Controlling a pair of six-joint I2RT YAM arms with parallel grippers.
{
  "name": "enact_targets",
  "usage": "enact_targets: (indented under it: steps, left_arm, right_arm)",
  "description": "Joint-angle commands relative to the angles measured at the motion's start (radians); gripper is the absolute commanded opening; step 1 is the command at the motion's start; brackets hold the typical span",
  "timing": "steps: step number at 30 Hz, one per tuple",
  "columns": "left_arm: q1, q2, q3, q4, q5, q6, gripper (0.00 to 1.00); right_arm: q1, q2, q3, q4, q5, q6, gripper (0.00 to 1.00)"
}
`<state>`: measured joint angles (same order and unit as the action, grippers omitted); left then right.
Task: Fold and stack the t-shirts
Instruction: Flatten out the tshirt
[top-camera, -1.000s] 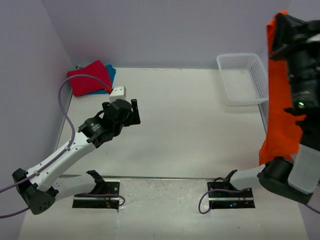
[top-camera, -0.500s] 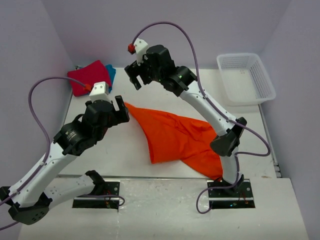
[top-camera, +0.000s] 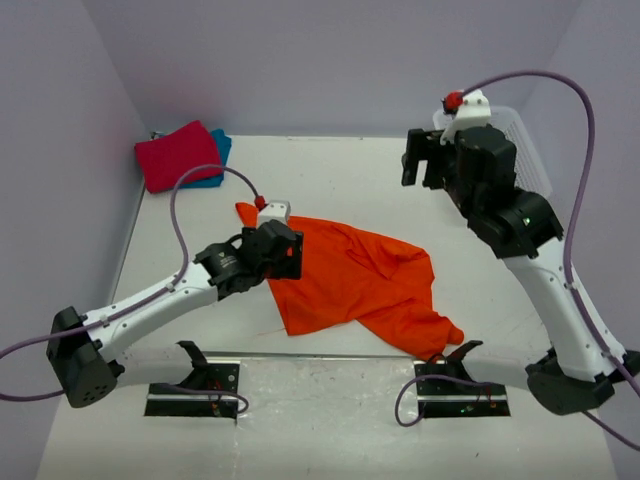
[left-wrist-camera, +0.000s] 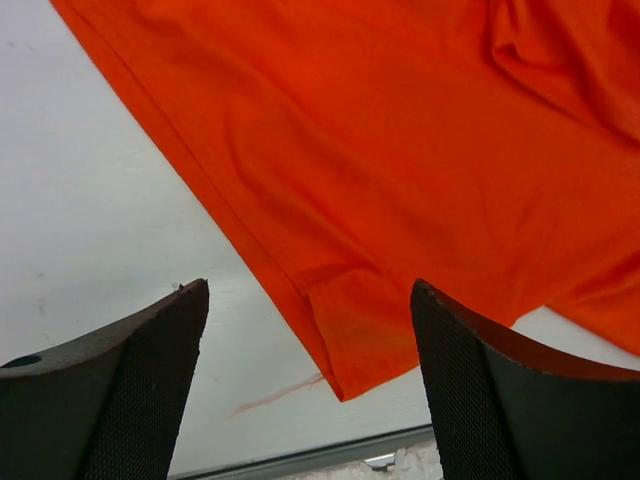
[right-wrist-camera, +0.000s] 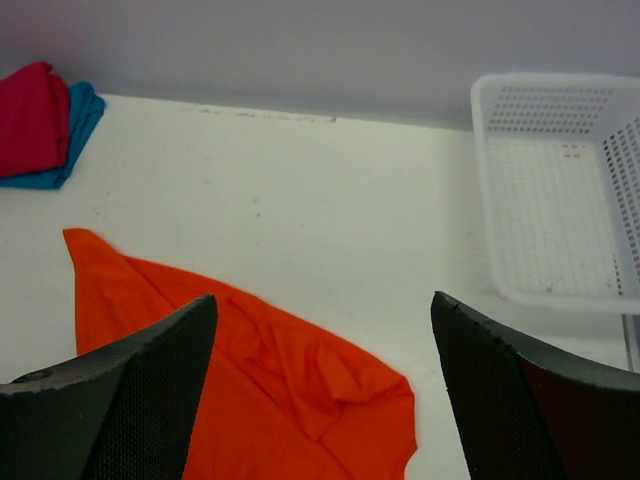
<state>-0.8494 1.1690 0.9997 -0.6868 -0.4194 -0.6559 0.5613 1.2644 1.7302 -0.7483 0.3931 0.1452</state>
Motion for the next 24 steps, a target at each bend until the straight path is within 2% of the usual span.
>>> enact_targets:
  steps: [1,3,7,11,14,15,17,20,24]
  left_arm:
    - [-0.083,0.029,-0.044,0.072,-0.005,-0.074,0.82]
    - [-0.154,0.076,-0.067,0.052,-0.045,-0.123,0.81]
    - [-0.284,0.167,-0.084,-0.066,-0.11,-0.321,0.8]
    - [-0.373,0.189,-0.15,-0.066,-0.111,-0.435,0.78]
    - [-0.389,0.205,-0.19,-0.075,-0.116,-0.488,0.7]
    - [-0.389,0.211,-0.191,-0.086,-0.13,-0.501,0.64]
    - [-0.389,0.224,-0.203,-0.1,-0.142,-0.525,0.63]
    - [-0.389,0.239,-0.204,-0.077,-0.148,-0.522,0.58]
    - [-0.387,0.303,-0.184,-0.034,-0.136,-0.49,0.45]
  right_arm:
    - [0.005,-0.1,-0.203,-0.007,-0.042,0.103,0.88]
    - [0.005,-0.143,-0.283,0.01,-0.043,0.111,0.88]
    - [0.006,-0.233,-0.353,0.01,-0.069,0.132,0.88]
    - [0.006,-0.29,-0.426,0.03,-0.115,0.146,0.88]
    - [0.006,-0.328,-0.472,0.038,-0.129,0.156,0.88]
    - [0.005,-0.339,-0.486,0.043,-0.135,0.16,0.88]
    - [0.005,-0.373,-0.521,0.055,-0.161,0.165,0.88]
    - [0.005,-0.398,-0.549,0.064,-0.18,0.166,0.88]
    - [0.006,-0.424,-0.563,0.052,-0.171,0.163,0.87]
